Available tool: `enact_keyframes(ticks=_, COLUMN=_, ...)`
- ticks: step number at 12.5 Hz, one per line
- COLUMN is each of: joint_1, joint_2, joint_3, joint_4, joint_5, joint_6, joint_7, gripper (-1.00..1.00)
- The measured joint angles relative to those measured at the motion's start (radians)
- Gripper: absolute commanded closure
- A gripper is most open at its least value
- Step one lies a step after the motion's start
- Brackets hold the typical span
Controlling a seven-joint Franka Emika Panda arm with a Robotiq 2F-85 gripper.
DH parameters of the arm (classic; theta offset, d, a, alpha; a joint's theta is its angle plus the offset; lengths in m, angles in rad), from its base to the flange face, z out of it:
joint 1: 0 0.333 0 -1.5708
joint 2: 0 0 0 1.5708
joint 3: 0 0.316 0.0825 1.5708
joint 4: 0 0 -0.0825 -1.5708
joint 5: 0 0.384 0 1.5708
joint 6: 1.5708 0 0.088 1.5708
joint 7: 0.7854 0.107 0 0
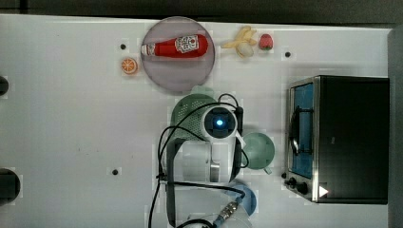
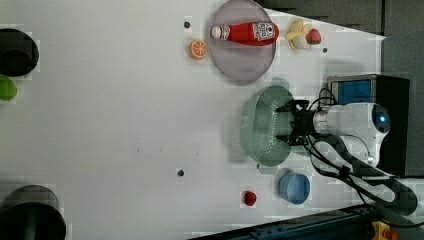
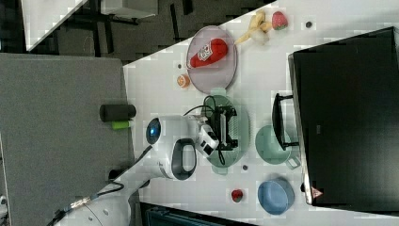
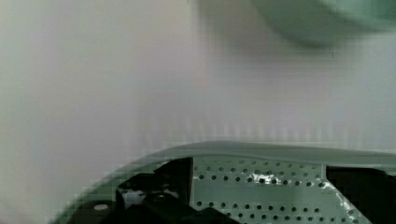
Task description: Drag strainer left to right.
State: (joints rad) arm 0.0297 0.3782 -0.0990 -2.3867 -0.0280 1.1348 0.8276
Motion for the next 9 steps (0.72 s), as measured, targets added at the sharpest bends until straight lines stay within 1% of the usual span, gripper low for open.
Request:
enact_keyframes(ticks=1, joint_1=-0.014, joint_2=-0.004, joint_3=-0.001, joint_4=-0.004, joint_5=-0.001, joint_6=-0.001, joint_7=-0.006, gripper=-1.00)
enact_keyframes(ticks=2, joint_1=-0.015, joint_2=-0.001, joint_3=-0.016, joint_4=-0.004, joint_5=0.004, joint_6=0.004, joint_7=-0.022, gripper=-1.00)
enact_keyframes(ticks=4, joint_1=-0.025, joint_2=0.006, joint_3=-0.033, joint_4=-0.006, joint_5=-0.018, joint_6=0.004, joint_7=-0.073, gripper=-1.00)
enact_keyframes(ticks=6, joint_1=-0.006, joint_2=0.008, joint_3=-0.062, joint_4=-0.023, joint_5=-0.018, joint_6=0.008, joint_7=-0.107, gripper=-1.00)
enact_keyframes(ticks=9, joint_1=-0.011, joint_2=-0.005, joint_3=-0.062, joint_4=-0.020, joint_5=-0.016, joint_6=-0.017, joint_7=-0.158, gripper=-1.00)
